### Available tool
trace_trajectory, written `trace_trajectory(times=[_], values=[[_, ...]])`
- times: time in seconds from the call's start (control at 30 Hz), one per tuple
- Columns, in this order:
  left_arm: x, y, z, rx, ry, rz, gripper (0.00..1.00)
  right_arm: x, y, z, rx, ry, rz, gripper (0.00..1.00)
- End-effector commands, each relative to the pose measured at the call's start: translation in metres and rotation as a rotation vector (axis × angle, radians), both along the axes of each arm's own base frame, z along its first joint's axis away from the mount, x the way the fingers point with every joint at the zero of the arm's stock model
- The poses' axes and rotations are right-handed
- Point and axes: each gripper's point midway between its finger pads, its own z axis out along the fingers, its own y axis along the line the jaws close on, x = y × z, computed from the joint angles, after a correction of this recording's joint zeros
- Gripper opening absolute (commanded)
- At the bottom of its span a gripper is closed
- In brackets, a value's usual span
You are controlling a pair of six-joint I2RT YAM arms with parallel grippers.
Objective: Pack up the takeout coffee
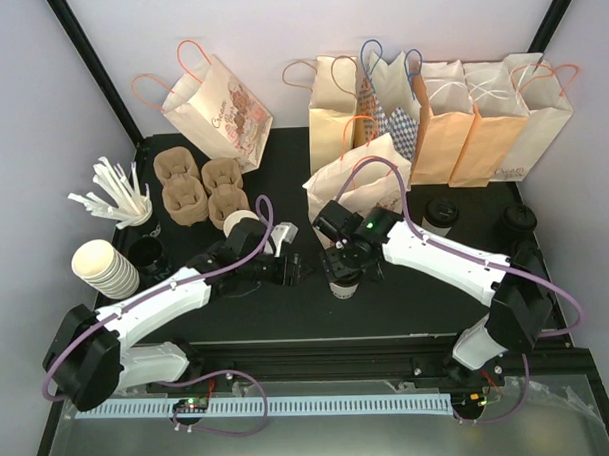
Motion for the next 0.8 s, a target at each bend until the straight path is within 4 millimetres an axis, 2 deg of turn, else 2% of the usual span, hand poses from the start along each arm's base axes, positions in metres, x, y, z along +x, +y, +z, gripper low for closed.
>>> trace_trajectory(times=[0.0, 0.3, 0.77], values=[[0.002, -0.003, -0.002, -0.018, 0.009, -0.006, 0.56, 0.001, 0.010, 0.004, 0.017, -0.003, 0.028, 0.80], [0.002, -0.003, -0.004, -0.013, 0.012, -0.006, 0.56, 0.000, 0.011, 0.001, 0.009, 0.001, 0.033, 0.82], [0.000, -0.008, -0.007, -0.028, 0.036, -0.027, 0.56, -0.001, 0.011, 0.025, 0.074, -0.045, 0.034, 0.88]])
